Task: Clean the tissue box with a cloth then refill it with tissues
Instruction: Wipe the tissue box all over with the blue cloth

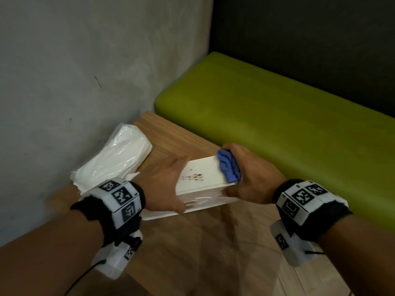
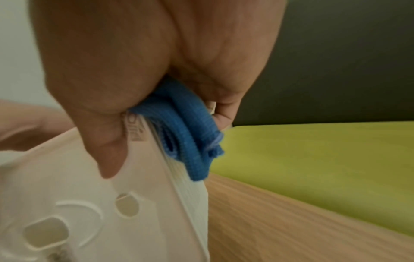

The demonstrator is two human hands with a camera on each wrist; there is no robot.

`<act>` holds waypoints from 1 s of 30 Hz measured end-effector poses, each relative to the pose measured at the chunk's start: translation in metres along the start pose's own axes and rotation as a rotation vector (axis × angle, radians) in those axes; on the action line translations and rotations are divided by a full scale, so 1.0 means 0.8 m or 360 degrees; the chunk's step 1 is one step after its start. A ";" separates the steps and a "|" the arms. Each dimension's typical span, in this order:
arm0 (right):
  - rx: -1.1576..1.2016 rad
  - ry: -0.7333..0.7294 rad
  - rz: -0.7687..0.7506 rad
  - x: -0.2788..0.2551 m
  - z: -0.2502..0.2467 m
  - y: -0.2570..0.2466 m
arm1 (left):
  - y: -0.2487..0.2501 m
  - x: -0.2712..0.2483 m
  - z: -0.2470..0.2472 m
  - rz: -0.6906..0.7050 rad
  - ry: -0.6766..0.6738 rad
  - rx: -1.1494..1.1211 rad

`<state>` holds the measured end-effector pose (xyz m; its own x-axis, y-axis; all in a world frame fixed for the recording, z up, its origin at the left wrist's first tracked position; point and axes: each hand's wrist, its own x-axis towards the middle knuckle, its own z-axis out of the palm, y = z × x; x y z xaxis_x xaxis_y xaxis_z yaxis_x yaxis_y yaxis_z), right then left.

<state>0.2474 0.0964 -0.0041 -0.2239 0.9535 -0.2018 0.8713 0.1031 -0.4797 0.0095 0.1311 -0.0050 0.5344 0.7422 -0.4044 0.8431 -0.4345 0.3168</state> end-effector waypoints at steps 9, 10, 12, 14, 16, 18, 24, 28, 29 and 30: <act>-0.0087 -0.0039 0.0067 -0.005 0.013 0.009 | -0.033 -0.020 0.020 -0.0256 0.0134 -0.0146; -0.0199 -0.0051 0.0035 -0.005 0.013 0.000 | -0.032 -0.020 0.020 -0.0260 0.0155 -0.0147; -0.0362 -0.0108 -0.0061 -0.007 0.019 -0.028 | -0.026 -0.018 0.018 -0.0261 0.0188 -0.0150; -0.0412 -0.0151 -0.0184 -0.008 0.035 -0.061 | -0.014 -0.013 0.013 -0.0203 0.0224 -0.0186; -0.0368 -0.0119 -0.0269 -0.008 0.050 -0.082 | -0.006 -0.010 0.010 -0.0104 0.0269 -0.0249; -0.0294 -0.0020 -0.0312 -0.006 0.050 -0.082 | -0.004 -0.010 0.005 -0.0106 0.0282 -0.0276; -0.0444 0.0314 0.0143 -0.006 0.038 -0.025 | -0.007 -0.015 0.000 -0.0224 0.0263 -0.0208; -0.0232 0.0324 0.0316 0.005 0.030 -0.023 | -0.005 -0.012 0.001 -0.0219 0.0255 -0.0205; -0.0249 0.0336 0.0267 0.006 0.031 -0.035 | -0.003 -0.011 0.000 -0.0222 0.0272 -0.0198; -0.0256 0.0339 0.0155 0.004 0.034 -0.051 | -0.003 -0.010 0.000 -0.0225 0.0289 -0.0202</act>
<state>0.1992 0.0877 -0.0085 -0.0540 0.9974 -0.0479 0.9462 0.0358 -0.3217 0.0037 0.1262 -0.0028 0.3829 0.8754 -0.2952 0.8883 -0.2611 0.3779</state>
